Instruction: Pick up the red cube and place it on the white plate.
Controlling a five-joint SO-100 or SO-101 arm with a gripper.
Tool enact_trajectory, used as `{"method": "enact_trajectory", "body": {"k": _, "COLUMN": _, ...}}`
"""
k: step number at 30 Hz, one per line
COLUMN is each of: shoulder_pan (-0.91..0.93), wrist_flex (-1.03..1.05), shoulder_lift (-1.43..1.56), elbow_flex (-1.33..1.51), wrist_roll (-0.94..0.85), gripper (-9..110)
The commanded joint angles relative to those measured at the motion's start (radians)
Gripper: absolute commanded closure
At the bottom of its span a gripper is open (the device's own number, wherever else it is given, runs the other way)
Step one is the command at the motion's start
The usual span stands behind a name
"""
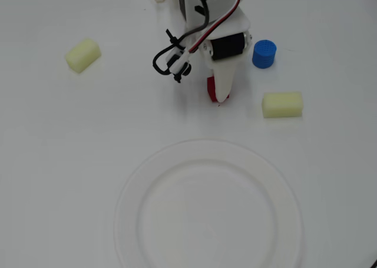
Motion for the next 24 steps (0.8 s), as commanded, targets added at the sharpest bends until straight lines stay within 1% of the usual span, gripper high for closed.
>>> {"method": "enact_trajectory", "body": {"k": 1, "shoulder_pan": -0.002, "wrist_flex": -0.011, "shoulder_lift": 0.046, "elbow_flex": -0.005, "wrist_roll": -0.006, "gripper": 102}}
{"method": "enact_trajectory", "body": {"k": 5, "shoulder_pan": 0.012, "wrist_flex": -0.014, "shoulder_lift": 0.153, "elbow_flex": -0.023, "wrist_roll": -0.012, "gripper": 102}}
{"method": "enact_trajectory", "body": {"k": 12, "shoulder_pan": 0.075, "wrist_flex": 0.026, "shoulder_lift": 0.225, "elbow_flex": -0.210, "wrist_roll": -0.043, "gripper": 102}}
{"method": "enact_trajectory", "body": {"k": 17, "shoulder_pan": 0.103, "wrist_flex": -0.087, "shoulder_lift": 0.258, "elbow_flex": -0.265, "wrist_roll": -0.075, "gripper": 102}}
{"method": "enact_trajectory", "body": {"k": 24, "shoulder_pan": 0.098, "wrist_flex": -0.189, "shoulder_lift": 0.235, "elbow_flex": -0.350, "wrist_roll": -0.066, "gripper": 102}}
